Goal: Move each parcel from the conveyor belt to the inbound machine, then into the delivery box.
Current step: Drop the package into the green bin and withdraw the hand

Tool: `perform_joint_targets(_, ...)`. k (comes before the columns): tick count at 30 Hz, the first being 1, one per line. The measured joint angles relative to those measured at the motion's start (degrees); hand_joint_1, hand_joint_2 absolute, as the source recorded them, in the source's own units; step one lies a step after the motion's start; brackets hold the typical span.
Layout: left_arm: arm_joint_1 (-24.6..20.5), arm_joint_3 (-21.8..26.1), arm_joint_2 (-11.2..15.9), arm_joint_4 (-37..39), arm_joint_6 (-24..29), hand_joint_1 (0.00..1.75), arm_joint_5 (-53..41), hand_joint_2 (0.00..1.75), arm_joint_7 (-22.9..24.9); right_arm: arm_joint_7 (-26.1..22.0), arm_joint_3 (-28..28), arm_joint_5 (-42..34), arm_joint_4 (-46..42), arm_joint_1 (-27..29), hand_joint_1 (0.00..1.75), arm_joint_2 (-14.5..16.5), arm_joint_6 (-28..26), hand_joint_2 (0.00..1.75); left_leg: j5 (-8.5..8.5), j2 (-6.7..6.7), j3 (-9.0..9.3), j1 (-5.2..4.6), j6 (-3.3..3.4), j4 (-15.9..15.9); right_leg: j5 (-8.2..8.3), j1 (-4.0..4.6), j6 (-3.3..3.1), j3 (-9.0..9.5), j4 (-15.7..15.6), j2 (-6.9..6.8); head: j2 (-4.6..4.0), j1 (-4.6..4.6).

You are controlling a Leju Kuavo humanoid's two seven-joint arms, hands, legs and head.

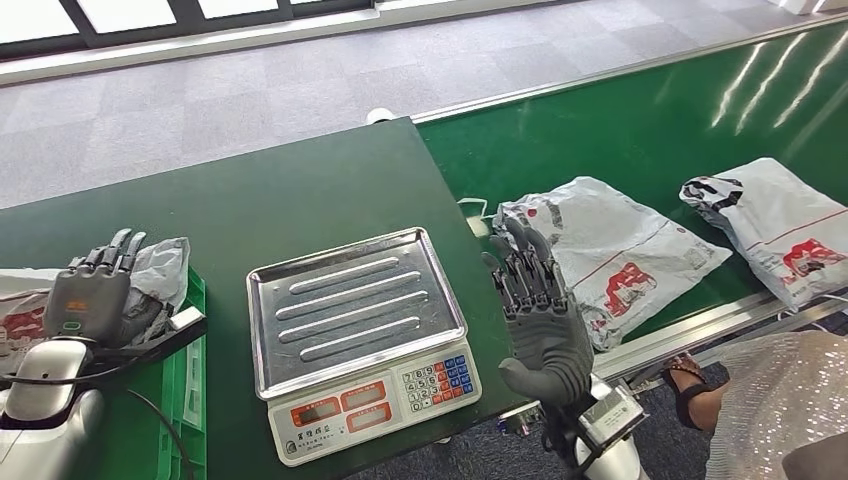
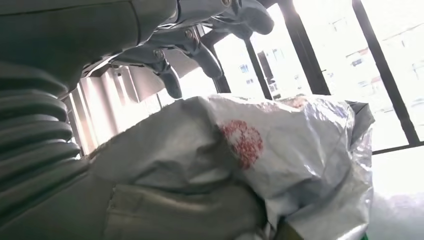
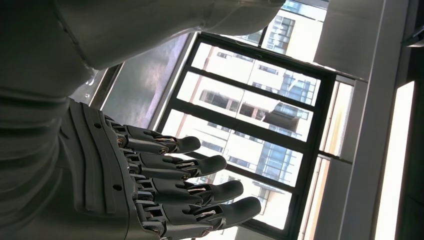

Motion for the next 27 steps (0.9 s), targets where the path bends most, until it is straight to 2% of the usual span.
perform_joint_targets(3, 0.34, 0.32, -0.10, -1.14, 0.17, 0.00, 1.00, 0.00, -0.08, -0.02, 0.00, 0.12, -0.23, 0.30, 0.00, 0.00, -0.01, 1.75, 0.00, 0.00, 0.00, 0.00, 0.01, 0.00, 0.00, 0.00, 0.00, 0.00, 0.00, 0.00, 0.00, -0.01)
perform_joint_targets(5, 1.23, 1.30, -0.49, -2.70, 0.67, 0.00, 5.02, 0.00, -1.11, -0.02, -0.01, 0.45, -0.44, 0.59, 0.00, 0.02, -0.16, 0.87, -0.01, 0.00, 0.00, -0.01, 0.01, 0.00, 0.00, -0.01, 0.00, 0.00, 0.00, 0.00, -0.01, -0.01)
perform_joint_targets(7, 3.47, 3.48, -1.53, -6.48, 0.76, 0.00, 14.08, 0.00, -3.11, 0.05, -0.16, 1.16, -0.98, 1.31, 0.00, 0.16, -0.52, 0.00, -0.01, 0.01, 0.00, -0.03, 0.01, 0.00, 0.00, -0.03, 0.00, -0.01, 0.00, 0.00, -0.01, 0.00)
perform_joint_targets(10, 8.87, 7.16, -3.81, -15.43, -1.72, 0.00, 32.52, 0.00, -6.04, 0.79, -0.68, 2.60, -1.90, 2.68, 0.00, 0.63, -1.57, 0.00, -0.10, 0.07, 0.01, -0.05, 0.06, 0.00, -0.01, -0.06, 0.01, -0.01, 0.00, 0.04, 0.00, 0.00)
perform_joint_targets(13, 15.97, 9.35, -6.01, -25.59, -2.05, 0.00, 46.06, 0.00, -9.82, 1.99, -0.98, 4.77, -2.53, 4.05, 0.00, 0.96, -3.41, 1.31, -0.20, 0.23, 0.01, -0.06, 0.10, 0.00, -0.04, -0.09, 0.02, -0.07, -0.01, 0.18, -0.01, -0.01)
perform_joint_targets(14, 18.52, 9.71, -6.73, -29.18, -1.65, 0.00, 49.01, 0.00, -11.30, 2.59, -1.07, 5.76, -2.69, 4.41, 0.00, 1.00, -4.25, 1.31, -0.23, 0.26, -0.01, -0.07, 0.11, 0.00, -0.06, -0.10, 0.04, -0.08, -0.01, 0.22, -0.01, 0.00)
perform_joint_targets(17, 25.42, 9.98, -8.82, -39.31, -1.53, 0.00, 55.55, 0.00, -14.77, 6.41, -1.77, 11.15, -2.88, 4.81, 0.00, 1.06, -8.05, 0.00, -0.30, 0.27, -0.04, -0.10, 0.18, 0.00, -0.13, -0.11, 0.12, -0.08, -0.02, 0.24, 0.00, 0.01)
perform_joint_targets(20, 31.58, 9.95, -11.11, -47.92, -1.91, 0.00, 59.00, 0.00, -19.60, 12.85, -3.64, 22.64, -2.02, 3.87, 0.00, 1.02, -14.82, 0.00, -0.38, 0.29, -0.05, -0.11, 0.22, 0.00, -0.17, -0.13, 0.17, -0.08, -0.03, 0.25, 0.00, -0.01)
perform_joint_targets(24, 36.74, 8.94, -14.36, -55.18, -3.87, 0.00, 60.65, 0.00, -23.38, 18.44, -7.69, 34.33, 2.86, 0.84, 0.00, -0.86, -18.14, 1.75, -0.39, 0.22, -0.03, -0.17, 0.33, 0.02, -0.20, -0.17, 0.25, 0.01, -0.07, 0.09, 0.00, 0.00)
perform_joint_targets(27, 39.27, 7.77, -16.11, -57.01, -6.36, 0.00, 60.78, 0.00, -22.89, 21.66, -10.44, 43.84, 6.62, 0.15, 0.00, -3.81, -19.34, 1.75, -0.37, 0.06, -0.04, -0.25, 0.45, 0.03, -0.22, -0.25, 0.32, 0.08, -0.07, -0.12, -0.01, 0.01)
